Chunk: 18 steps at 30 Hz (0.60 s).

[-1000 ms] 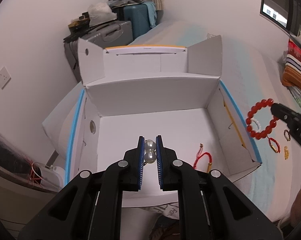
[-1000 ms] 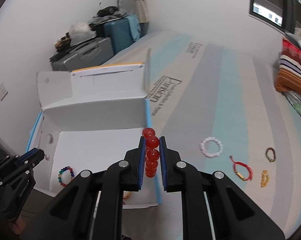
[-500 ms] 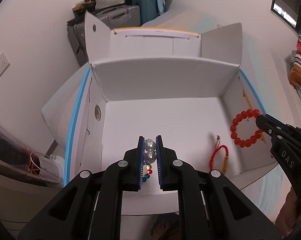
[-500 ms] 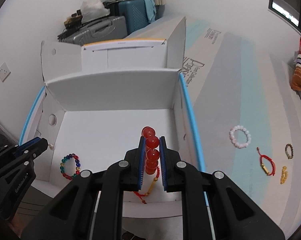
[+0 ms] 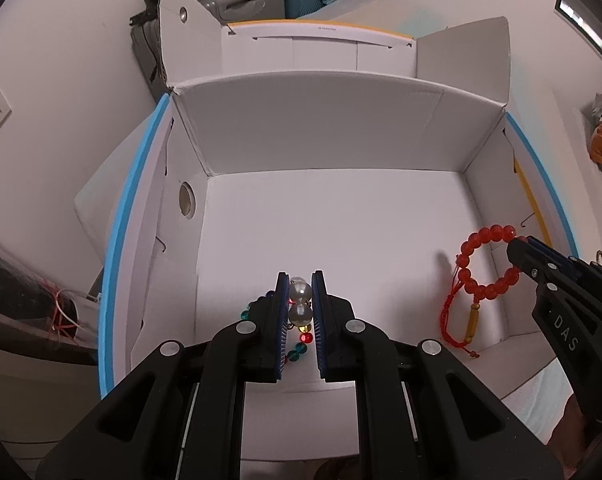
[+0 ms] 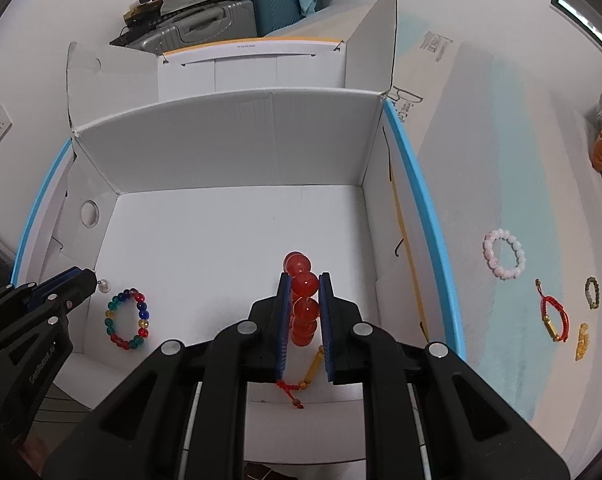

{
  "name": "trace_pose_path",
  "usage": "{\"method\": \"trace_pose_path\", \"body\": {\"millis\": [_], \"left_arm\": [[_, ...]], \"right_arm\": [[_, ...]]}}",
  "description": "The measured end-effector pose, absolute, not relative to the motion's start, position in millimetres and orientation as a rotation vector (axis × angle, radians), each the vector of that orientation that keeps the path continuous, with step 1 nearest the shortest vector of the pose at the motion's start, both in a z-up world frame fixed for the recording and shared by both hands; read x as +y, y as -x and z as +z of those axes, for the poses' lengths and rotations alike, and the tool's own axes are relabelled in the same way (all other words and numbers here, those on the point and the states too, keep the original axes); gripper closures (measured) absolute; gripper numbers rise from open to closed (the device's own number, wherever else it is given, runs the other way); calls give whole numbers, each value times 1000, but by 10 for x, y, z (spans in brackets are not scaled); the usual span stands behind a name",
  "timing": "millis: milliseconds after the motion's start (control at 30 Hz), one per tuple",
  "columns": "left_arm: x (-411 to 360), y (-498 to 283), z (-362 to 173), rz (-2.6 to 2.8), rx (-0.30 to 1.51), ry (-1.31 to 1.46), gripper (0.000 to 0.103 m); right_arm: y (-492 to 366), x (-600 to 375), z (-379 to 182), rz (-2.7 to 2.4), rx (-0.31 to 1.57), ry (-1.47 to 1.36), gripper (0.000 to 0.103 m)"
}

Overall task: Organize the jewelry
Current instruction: 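Open the right tool over the box while the left tool drops the pearl strand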

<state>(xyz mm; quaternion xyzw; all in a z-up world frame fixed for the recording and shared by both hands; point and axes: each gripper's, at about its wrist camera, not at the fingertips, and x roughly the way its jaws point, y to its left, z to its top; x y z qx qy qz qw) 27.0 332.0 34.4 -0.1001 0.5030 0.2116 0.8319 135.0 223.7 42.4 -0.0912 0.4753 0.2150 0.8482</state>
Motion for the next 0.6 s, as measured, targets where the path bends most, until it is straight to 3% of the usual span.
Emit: {"method": "trace_pose_path", "body": {"millis": [500,533,600], "left_arm": [[3399,-268,251,464,1082,230,89],[3386,-256,264,469,1079,226,87],[3380,-213,301,481,1064,223,67]], "right_arm": [[-1318,2333,314,468,1019,210,89],[-1304,2335,333,470,1008,210,89],[-1263,2338,379,474,994,215,75]]}}
